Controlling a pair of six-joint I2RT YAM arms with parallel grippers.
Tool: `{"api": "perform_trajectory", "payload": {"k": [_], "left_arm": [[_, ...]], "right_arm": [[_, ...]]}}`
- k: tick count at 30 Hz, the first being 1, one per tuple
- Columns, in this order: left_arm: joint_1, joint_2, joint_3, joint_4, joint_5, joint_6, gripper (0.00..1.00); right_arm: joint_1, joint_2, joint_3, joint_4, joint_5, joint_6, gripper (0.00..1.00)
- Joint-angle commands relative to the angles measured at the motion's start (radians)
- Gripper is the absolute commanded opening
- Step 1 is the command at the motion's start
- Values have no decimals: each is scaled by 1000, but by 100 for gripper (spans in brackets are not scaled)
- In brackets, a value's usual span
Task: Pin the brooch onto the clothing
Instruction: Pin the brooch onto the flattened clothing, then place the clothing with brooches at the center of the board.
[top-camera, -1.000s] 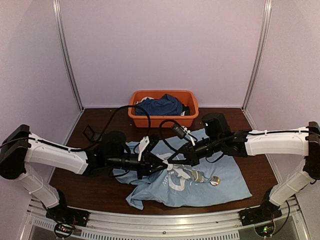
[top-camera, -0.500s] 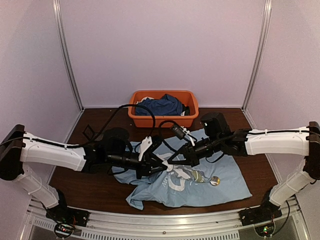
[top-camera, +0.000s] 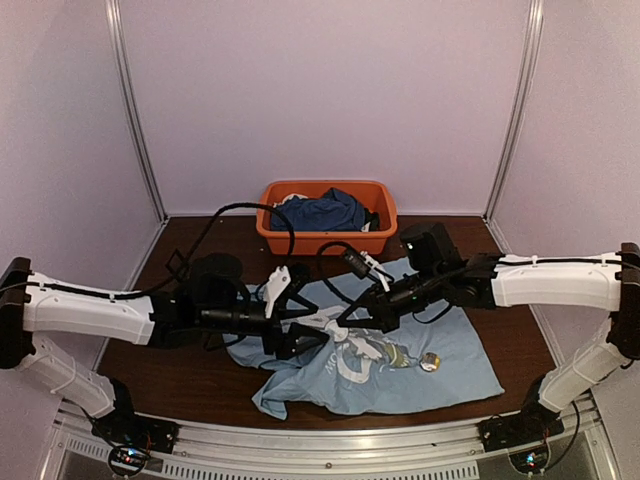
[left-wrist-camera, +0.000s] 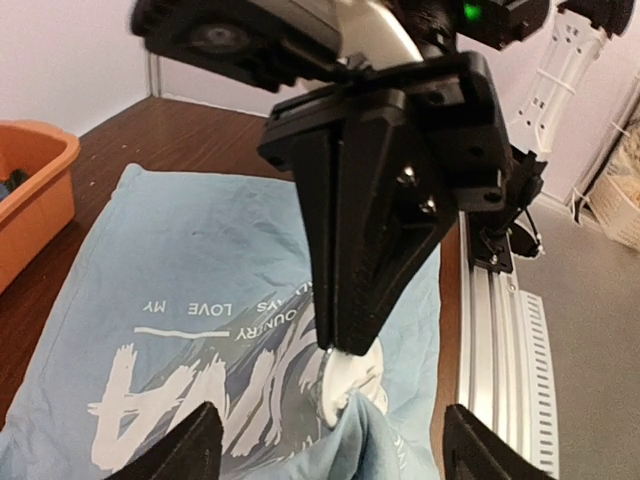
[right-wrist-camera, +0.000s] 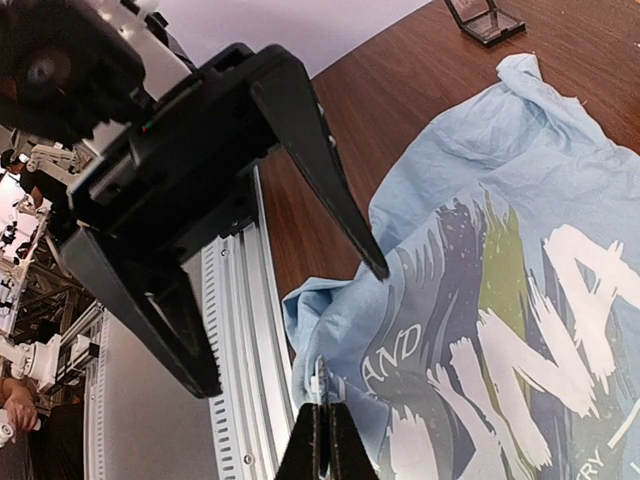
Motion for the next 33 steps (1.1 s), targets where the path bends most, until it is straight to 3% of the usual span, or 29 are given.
{"api": "perform_trajectory", "payload": {"k": [1, 2, 5, 13, 19, 21, 25, 27, 33], "left_arm": [[17, -61, -52, 40, -125, -48, 86], [29, -71, -62, 35, -166, -75, 93], [89, -89, -96, -3, -287, -176, 97], [215, -23, -137, -250, -551, -483, 98], [259, 55, -114, -425, -633, -628, 98], [274, 69, -118, -447, -641, -657, 98], [286, 102, -99, -470, -647, -674, 98], [290, 134, -69, -494, -652, -673, 98], [313, 270, 31, -563, -634, -663, 96]], "right_arm": [[-1, -22, 40, -91, 130, -79, 0], [1, -19, 46, -116, 163, -93, 0], [33, -1, 79, -181, 313, -142, 0], [228, 132, 167, -233, 843, -235, 0], [406, 253, 236, -270, 1148, -329, 0], [413, 249, 242, -272, 1120, -331, 6], [400, 181, 217, -255, 982, -335, 44], [365, 135, 199, -236, 918, -312, 59], [116, 10, 116, -145, 752, -114, 68]]}}
